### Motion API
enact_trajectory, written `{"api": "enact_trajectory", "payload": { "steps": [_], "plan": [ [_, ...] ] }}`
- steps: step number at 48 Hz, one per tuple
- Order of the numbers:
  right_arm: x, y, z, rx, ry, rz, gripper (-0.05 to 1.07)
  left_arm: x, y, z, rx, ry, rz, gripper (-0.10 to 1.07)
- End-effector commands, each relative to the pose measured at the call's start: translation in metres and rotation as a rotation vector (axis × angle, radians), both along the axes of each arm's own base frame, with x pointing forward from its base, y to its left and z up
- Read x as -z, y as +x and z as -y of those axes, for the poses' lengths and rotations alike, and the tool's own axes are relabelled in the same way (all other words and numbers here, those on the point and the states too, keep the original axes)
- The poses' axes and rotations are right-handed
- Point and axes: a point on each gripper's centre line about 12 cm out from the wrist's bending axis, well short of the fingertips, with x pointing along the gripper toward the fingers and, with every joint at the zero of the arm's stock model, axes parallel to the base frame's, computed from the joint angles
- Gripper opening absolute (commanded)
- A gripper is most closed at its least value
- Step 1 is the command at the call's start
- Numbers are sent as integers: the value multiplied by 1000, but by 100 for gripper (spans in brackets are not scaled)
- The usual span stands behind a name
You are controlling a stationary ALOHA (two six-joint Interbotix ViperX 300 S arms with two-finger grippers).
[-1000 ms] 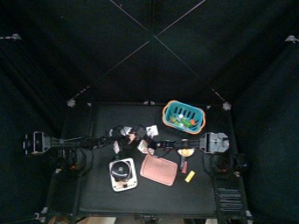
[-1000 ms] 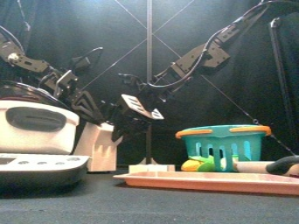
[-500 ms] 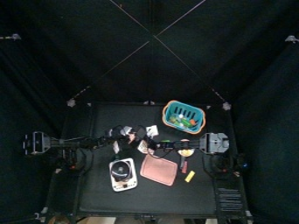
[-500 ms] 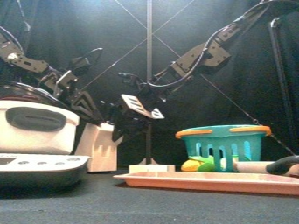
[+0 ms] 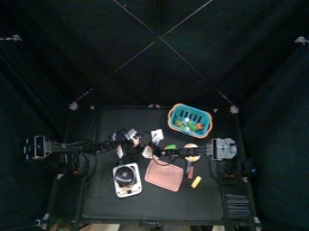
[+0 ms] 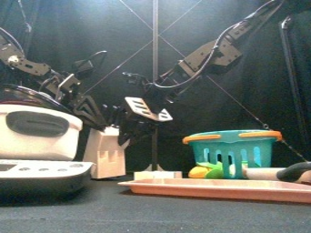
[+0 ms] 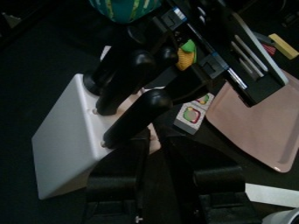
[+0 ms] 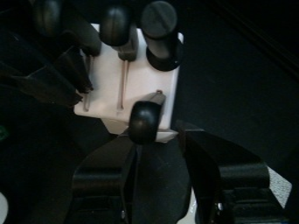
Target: Grab spoon
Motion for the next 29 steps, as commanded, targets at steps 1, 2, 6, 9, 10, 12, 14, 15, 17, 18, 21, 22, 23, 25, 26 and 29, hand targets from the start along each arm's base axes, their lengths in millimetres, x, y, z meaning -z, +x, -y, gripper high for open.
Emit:
{"api": "enact_trajectory", "payload": {
  "steps": [1,2,6,9,10,12,14,15,17,18,21,22,23,25,26,29],
  "plan": [
    [-27,-1,-1,25,-22,55,69,-2,1,-3,-11,2,7,62],
    [-27,-1,-1,28,-20,55,69,-2,1,-3,-11,2,7,62],
    [-25,-1,-1,30,-14,53,69,-1,1,-3,-11,1,6,62],
    [-24,-1,-1,32,-12,51,69,-2,1,-3,-11,2,7,62],
    [-24,-1,-1,32,-12,51,69,-2,1,-3,-11,2,7,62],
    [-23,-1,-1,32,-10,48,69,-2,1,-3,-11,3,10,62],
    [-22,-1,0,33,-11,47,69,-3,2,-3,-10,4,13,62],
    [-22,-1,1,35,-9,47,69,-4,3,-3,-8,6,17,62],
    [-19,1,1,28,-3,43,69,-5,3,-3,-6,8,21,62],
    [-17,2,0,23,0,40,69,-7,4,-3,-7,10,29,62],
    [-12,4,-1,6,14,36,69,-10,5,-3,-7,15,40,62],
    [-11,6,0,-3,22,35,69,-10,6,-3,-5,16,43,62],
    [-10,7,1,-7,30,36,69,-12,7,-3,-5,19,47,62],
    [-7,8,5,-14,44,35,69,-14,8,-4,-3,24,56,62],
    [-5,9,7,-19,52,35,69,-16,9,-3,-1,27,62,62],
    [-3,11,10,-41,77,39,69,-20,13,0,14,35,80,62]
  ]
}}
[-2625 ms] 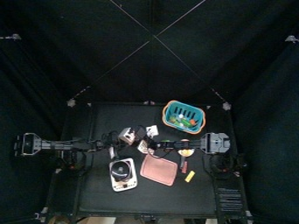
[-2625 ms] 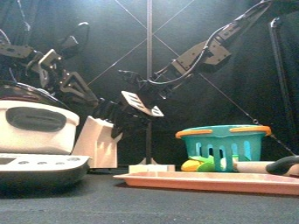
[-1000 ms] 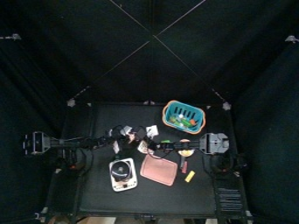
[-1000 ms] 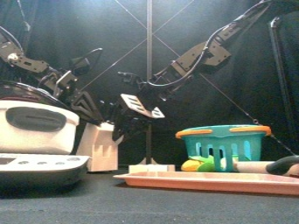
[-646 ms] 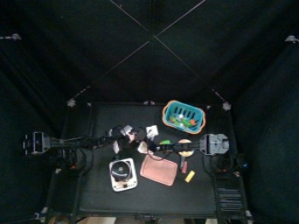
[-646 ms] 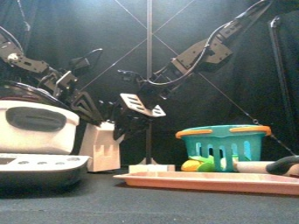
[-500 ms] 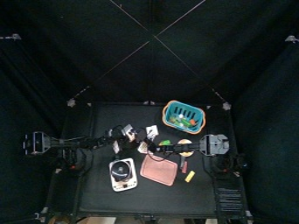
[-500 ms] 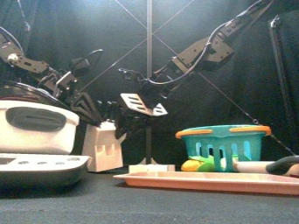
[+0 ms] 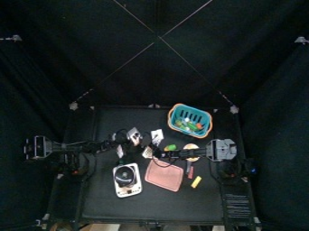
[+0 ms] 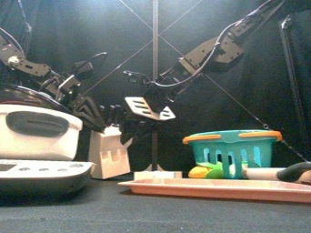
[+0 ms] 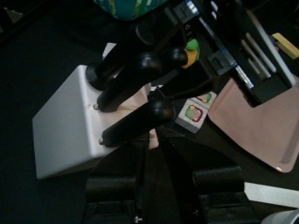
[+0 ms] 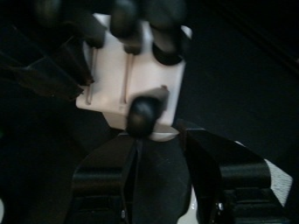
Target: Grab spoon
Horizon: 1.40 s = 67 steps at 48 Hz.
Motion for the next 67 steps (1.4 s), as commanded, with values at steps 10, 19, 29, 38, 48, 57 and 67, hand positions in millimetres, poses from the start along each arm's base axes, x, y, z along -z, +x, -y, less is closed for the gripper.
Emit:
{"api": "enact_trajectory", "payload": {
  "steps": [10,19,29,38,48,57,67],
  "plan": [
    [-14,10,12,-50,51,56,69,-41,19,15,78,80,170,62],
    [-17,10,12,-56,41,58,69,-64,20,13,65,121,294,62],
    [-18,10,13,-56,38,61,69,-78,31,7,49,122,326,62],
    [-21,11,14,-54,38,68,69,-66,40,-4,12,76,254,62],
    [-20,11,14,-55,37,66,69,-52,37,-11,-26,40,205,62],
    [-20,10,14,-55,37,66,69,-44,30,-15,-47,32,182,62],
    [-21,11,13,-57,38,68,69,-36,28,-20,-63,23,154,62]
  ]
}}
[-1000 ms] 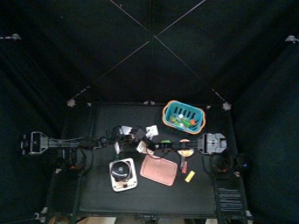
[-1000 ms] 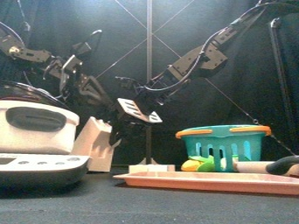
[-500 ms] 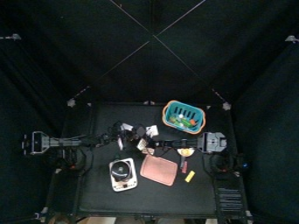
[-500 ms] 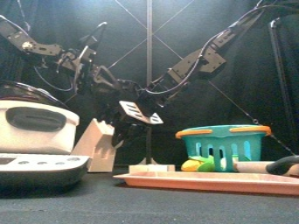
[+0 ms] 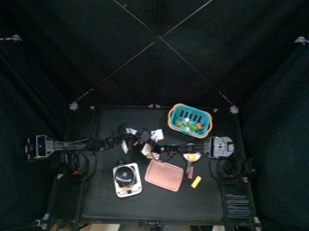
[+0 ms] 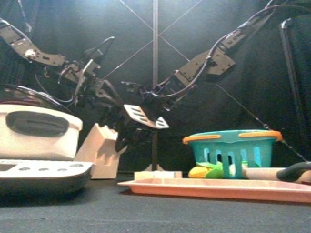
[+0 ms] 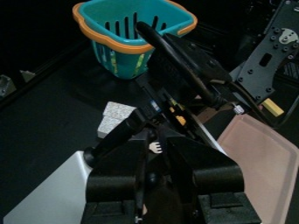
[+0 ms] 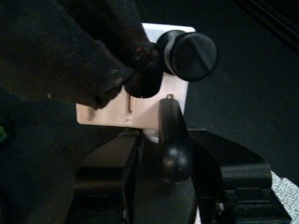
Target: Grab spoon
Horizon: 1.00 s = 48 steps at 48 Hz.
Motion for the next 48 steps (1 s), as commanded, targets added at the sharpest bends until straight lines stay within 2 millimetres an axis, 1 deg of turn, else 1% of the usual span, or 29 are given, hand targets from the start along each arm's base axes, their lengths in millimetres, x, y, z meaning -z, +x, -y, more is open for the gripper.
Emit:
{"api": "enact_trajectory", "payload": {
  "steps": [1,12,26,48],
  "plan": [
    [-23,5,-1,-3,-8,54,69,0,1,-5,-16,-5,-1,62],
    [-27,5,-2,-5,-13,60,69,7,-2,-11,-50,-46,-33,62],
    [-33,-1,-2,16,-33,61,69,10,-4,-12,-55,-51,-43,62],
    [-43,-6,-14,9,-64,68,69,11,-5,-12,-58,-52,-46,62]
  ]
}}
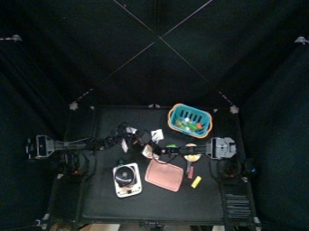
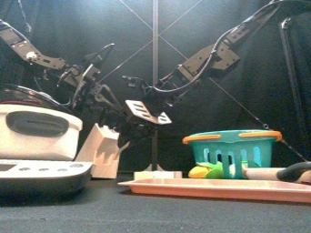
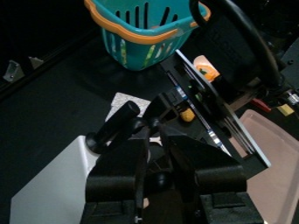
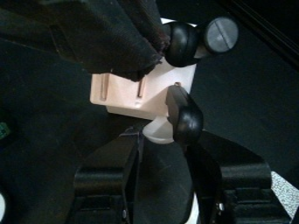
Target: Grab spoon
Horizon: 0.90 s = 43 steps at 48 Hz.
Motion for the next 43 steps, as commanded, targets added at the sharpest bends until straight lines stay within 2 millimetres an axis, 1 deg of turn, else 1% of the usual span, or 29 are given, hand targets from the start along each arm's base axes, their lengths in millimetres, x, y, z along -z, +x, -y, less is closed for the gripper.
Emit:
{"api": "enact_trajectory", "payload": {
  "steps": [1,17,31,43],
  "plan": [
    [-35,-1,-4,2,-19,71,68,-1,-1,-4,-14,-1,-1,62],
    [-45,-8,-12,13,-43,80,69,0,-1,-4,-13,0,-3,62],
    [-53,-19,-26,18,-49,86,69,1,-1,-3,-11,-1,-6,62],
    [-64,-29,-41,25,-75,97,68,-10,-2,-2,-2,19,27,62]
  ]
}}
